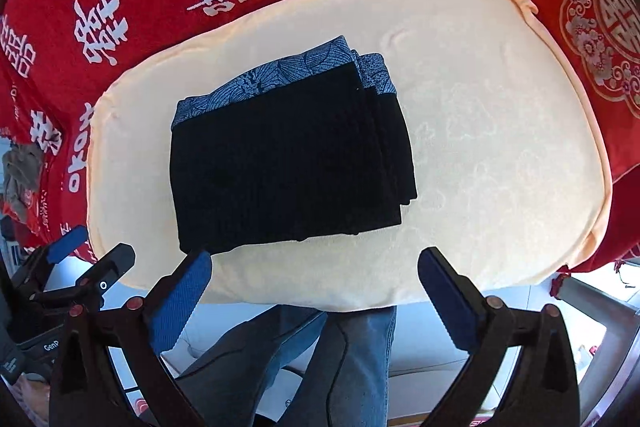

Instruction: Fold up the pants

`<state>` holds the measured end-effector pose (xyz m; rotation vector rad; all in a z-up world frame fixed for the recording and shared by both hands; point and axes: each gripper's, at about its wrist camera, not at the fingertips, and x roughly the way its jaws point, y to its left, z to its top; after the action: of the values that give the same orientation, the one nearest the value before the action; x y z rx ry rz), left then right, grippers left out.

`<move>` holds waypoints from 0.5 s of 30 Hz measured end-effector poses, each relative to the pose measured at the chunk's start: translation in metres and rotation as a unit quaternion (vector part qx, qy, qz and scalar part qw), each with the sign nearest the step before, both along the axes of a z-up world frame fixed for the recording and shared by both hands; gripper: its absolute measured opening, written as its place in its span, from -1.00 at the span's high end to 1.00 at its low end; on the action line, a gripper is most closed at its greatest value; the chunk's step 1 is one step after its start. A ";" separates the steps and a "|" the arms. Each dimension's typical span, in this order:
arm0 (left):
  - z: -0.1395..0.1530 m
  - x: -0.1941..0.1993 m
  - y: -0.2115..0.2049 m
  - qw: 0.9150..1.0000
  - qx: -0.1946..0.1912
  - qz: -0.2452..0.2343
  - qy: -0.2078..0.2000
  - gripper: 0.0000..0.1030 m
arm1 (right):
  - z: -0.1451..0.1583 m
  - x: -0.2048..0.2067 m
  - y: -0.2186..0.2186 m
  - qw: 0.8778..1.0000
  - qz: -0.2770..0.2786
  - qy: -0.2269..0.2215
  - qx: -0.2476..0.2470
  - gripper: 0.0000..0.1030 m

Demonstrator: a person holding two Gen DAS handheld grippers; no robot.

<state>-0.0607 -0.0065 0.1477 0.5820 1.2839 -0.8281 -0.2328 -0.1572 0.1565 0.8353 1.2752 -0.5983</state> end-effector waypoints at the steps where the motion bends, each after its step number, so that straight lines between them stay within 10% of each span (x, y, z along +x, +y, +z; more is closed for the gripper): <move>1: 0.006 -0.001 0.003 1.000 -0.004 -0.003 0.001 -1.00 | 0.005 0.000 0.004 1.000 -0.001 0.001 -0.005 -1.00; 15: 0.049 -0.009 0.019 1.000 -0.004 -0.015 -0.020 -1.00 | 0.049 0.020 0.029 0.998 0.010 0.027 -0.053 -1.00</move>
<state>-0.0698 0.0128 0.1971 0.6099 1.2368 -0.8416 -0.2131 -0.1277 0.2056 0.7221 1.2889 -0.6699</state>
